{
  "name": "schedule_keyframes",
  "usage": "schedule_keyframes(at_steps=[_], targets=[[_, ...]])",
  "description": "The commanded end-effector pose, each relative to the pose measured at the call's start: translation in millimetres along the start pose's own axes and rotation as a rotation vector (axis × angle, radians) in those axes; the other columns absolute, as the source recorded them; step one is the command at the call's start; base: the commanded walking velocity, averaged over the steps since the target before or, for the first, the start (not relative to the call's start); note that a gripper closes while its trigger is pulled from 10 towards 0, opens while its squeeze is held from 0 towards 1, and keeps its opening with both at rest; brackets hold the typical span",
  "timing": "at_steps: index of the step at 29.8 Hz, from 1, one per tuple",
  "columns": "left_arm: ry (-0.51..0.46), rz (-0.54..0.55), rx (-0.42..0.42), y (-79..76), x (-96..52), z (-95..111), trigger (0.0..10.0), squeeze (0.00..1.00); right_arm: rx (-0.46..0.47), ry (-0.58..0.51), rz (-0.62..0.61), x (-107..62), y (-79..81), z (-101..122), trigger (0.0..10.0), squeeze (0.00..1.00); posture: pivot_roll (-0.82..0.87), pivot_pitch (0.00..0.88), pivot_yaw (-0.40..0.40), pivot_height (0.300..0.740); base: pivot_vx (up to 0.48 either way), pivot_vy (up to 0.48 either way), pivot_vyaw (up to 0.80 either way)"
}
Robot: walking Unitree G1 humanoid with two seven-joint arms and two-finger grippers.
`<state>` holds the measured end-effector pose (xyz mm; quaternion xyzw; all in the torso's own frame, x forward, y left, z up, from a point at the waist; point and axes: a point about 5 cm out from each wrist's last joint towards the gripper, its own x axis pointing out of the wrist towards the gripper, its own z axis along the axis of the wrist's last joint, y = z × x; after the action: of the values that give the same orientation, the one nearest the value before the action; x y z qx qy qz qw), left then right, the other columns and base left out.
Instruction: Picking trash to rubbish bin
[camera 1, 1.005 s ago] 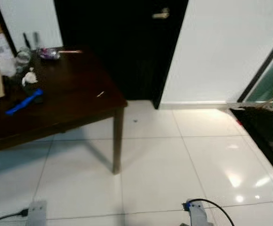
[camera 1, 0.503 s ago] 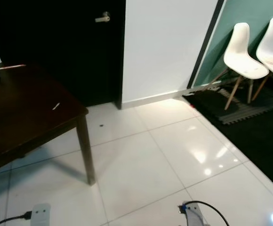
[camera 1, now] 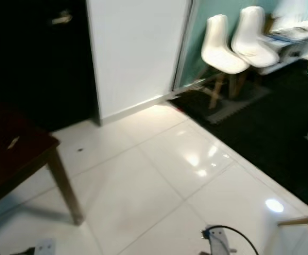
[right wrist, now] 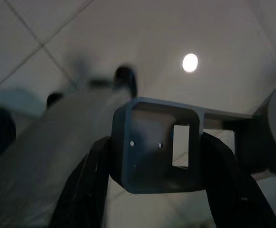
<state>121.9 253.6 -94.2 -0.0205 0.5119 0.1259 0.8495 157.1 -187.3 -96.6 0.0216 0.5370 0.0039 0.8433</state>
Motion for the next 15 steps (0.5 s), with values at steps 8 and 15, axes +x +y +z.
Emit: schedule_keyframes(at_steps=[8, 15], targets=[[0.014, -0.008, 0.006, -5.0, 0.3, -2.5, 10.0, 0.00, -0.015, 0.010, -0.013, -1.0, -6.5, -1.2, 10.0, 0.00, 0.12, 0.069, -0.017, 0.740, 0.000, 0.000, -0.79], [0.019, -0.014, 0.015, -6.1, 0.4, -3.3, 10.0, 0.00, -0.019, 0.009, -0.012, -1.0, -6.5, -0.5, 10.0, 0.00, 0.11, 0.066, -0.014, 0.740, 0.000, 0.000, -0.79]])
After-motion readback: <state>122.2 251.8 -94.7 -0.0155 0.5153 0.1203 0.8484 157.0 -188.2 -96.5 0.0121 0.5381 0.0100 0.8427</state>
